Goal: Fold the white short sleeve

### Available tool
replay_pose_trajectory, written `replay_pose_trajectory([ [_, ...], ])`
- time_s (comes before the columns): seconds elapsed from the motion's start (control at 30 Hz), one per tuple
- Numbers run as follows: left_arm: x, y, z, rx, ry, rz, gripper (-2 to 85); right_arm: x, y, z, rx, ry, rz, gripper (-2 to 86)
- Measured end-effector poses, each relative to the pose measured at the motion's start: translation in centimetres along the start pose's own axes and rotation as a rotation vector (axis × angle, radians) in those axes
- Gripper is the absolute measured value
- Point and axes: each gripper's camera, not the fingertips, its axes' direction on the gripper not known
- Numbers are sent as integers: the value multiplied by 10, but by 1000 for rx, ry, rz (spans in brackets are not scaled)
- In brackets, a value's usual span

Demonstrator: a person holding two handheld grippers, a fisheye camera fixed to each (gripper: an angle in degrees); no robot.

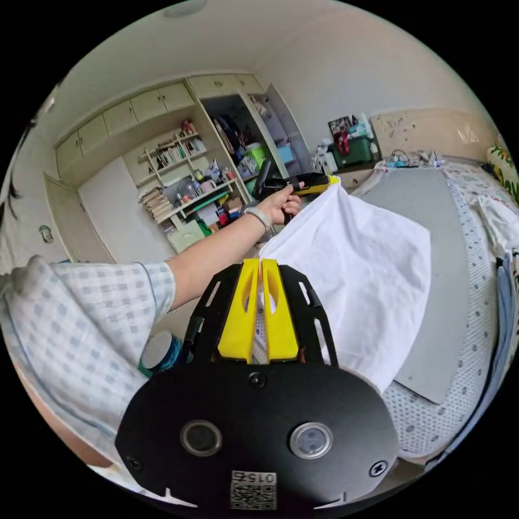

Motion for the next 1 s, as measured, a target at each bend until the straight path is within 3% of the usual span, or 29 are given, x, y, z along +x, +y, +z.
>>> replay_pose_trajectory([
  [0.17, -81, 58, -14, 9, -133, -118, 21, -18, -5, 76, -136, -12, 40, 2],
  [0.3, -111, 80, -20, 61, -128, -156, 50, -33, -11, 99, -170, -27, 11, 2],
  [0.4, -137, 112, -36, 209, -62, -214, 65, -44, -13, 119, -206, -39, 9, 1],
  [0.5, -153, 126, -25, 71, -73, -184, 95, -53, -15, 134, -208, -23, -6, 1],
  [0.6, -170, 128, -13, -11, 24, -168, 106, -57, -20, 151, -227, -35, 7, 1],
  [0.8, -169, 135, 13, -111, 0, -80, 24, -64, -31, 174, -248, -30, 7, 1],
  [0.9, -159, 129, 10, -71, -73, -37, 10, -71, -36, 177, -259, -28, -2, 1],
  [1.0, -155, 111, 22, -156, -47, 13, 5, -79, -43, 186, -258, 13, -35, 2],
])
